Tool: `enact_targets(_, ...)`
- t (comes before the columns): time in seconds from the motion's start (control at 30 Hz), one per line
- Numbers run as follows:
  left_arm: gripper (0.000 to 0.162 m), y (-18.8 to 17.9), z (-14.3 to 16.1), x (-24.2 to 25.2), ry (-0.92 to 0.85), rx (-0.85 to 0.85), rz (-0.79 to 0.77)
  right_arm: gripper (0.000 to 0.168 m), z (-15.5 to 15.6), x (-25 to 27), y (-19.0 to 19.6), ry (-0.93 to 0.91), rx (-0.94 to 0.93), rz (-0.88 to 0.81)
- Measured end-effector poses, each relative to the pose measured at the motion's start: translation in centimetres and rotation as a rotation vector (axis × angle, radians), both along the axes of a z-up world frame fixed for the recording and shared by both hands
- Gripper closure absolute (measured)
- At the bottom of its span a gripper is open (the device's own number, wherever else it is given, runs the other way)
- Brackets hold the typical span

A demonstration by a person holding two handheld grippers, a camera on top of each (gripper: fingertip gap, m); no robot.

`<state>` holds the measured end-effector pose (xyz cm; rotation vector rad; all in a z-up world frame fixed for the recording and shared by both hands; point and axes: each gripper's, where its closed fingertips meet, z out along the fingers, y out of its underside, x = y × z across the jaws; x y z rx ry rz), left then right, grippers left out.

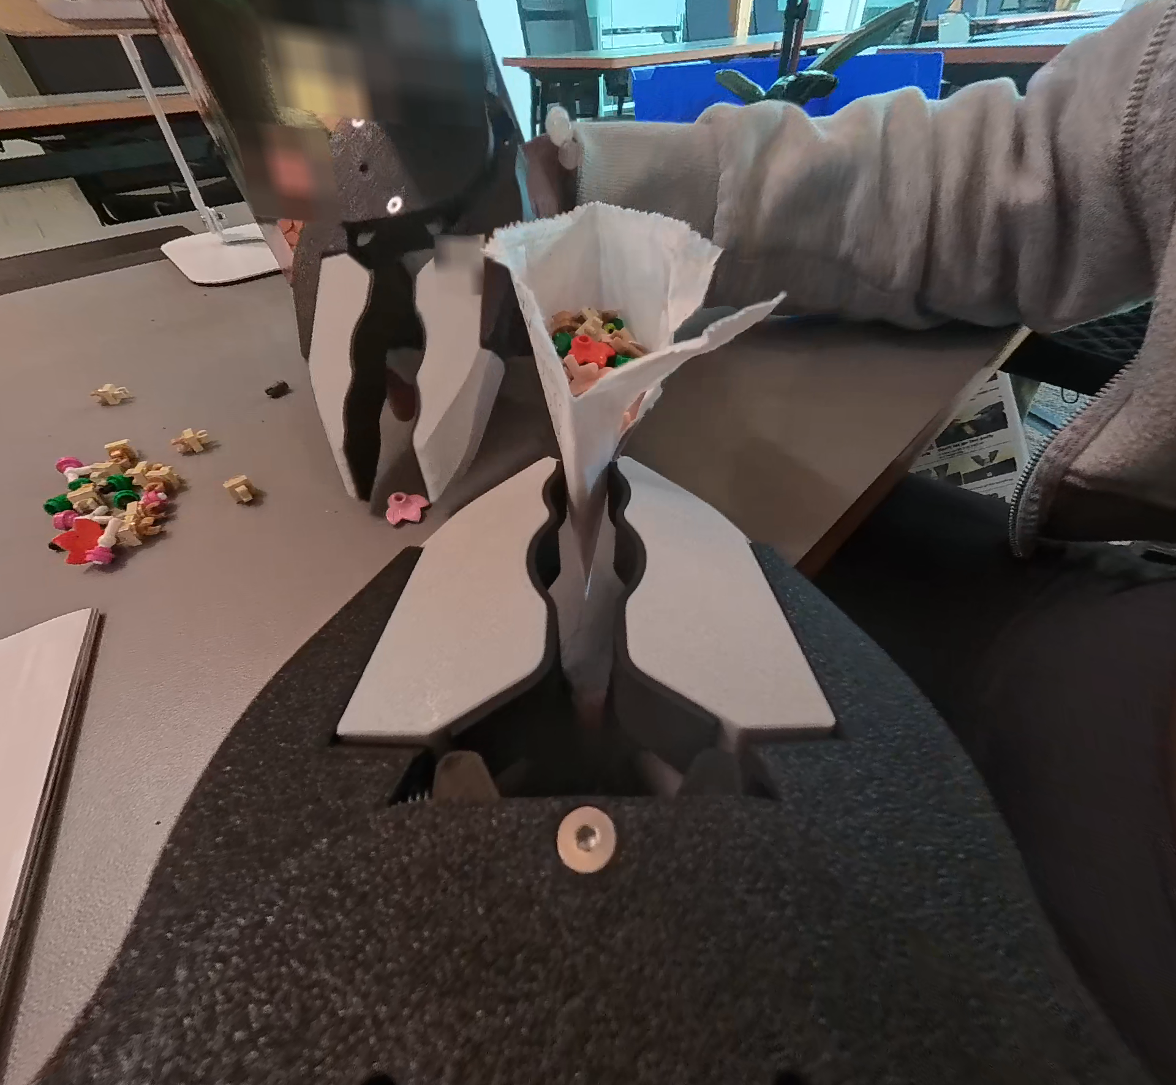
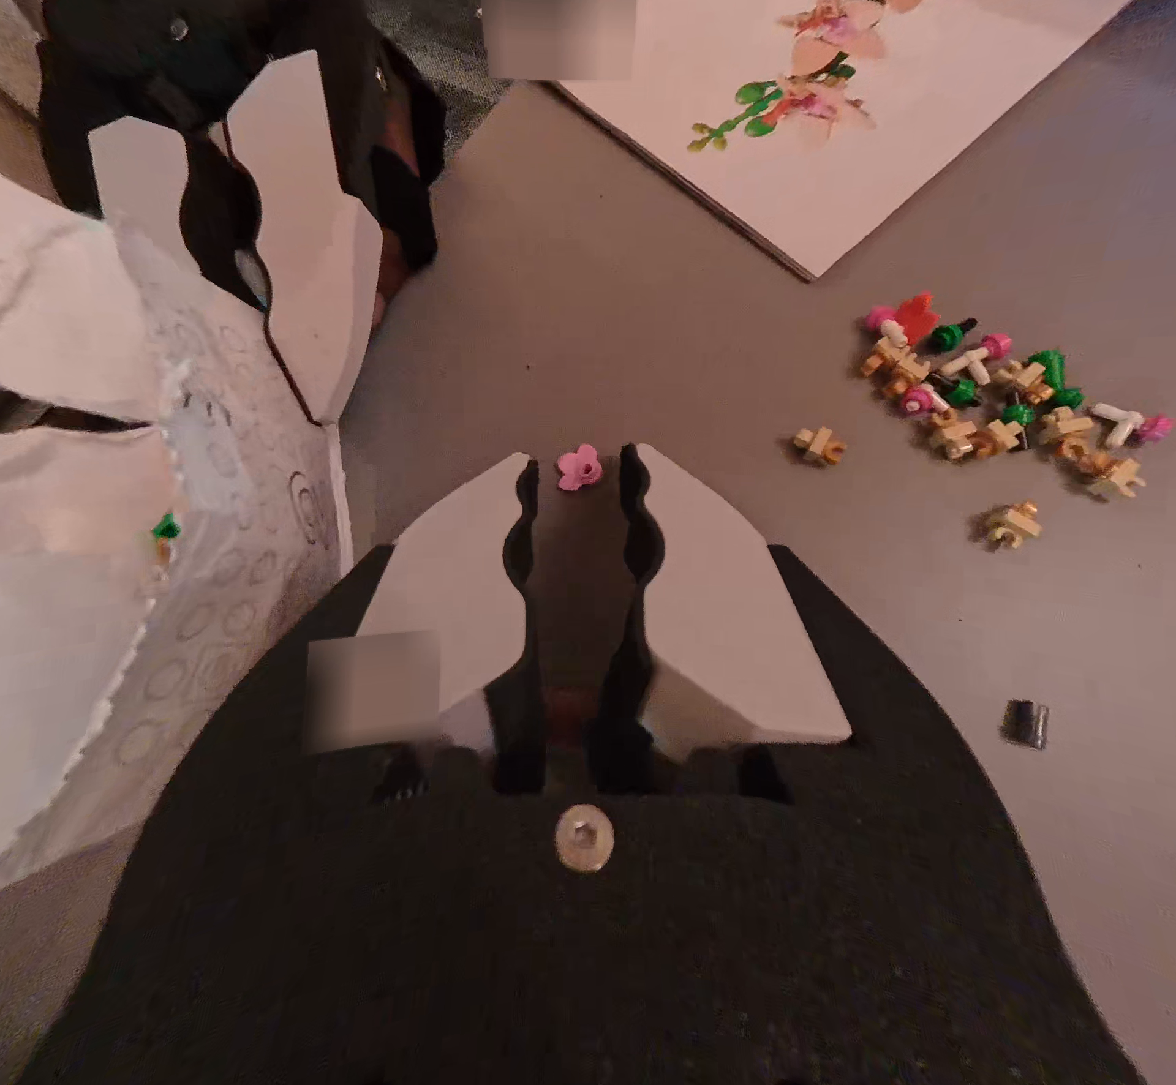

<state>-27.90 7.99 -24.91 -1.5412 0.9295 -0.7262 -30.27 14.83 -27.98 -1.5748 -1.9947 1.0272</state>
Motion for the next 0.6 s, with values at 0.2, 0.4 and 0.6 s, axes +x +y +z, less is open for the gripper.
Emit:
enact_targets(0.2, 0.151, -0.3, -0.1, -0.3, -0.004, 0.0, -0.002, 0.158, -0.5, -0.1, 0.3, -0.031, 0.016, -0.011)
enact_targets(0.4, 0.15, -0.1, 0.0, 0.0, -0.003, 0.0, -0.001, 0.164, 3.1, 1.3, 2.1, 0.073, 0.086, -0.112)
enact_targets(0.6, 0.151, 0.0, 0.0, 0.0, -0.006, -0.004, 0.0, 0.164, 10.7, 4.1, -2.4, 0.235, 0.121, -0.058)
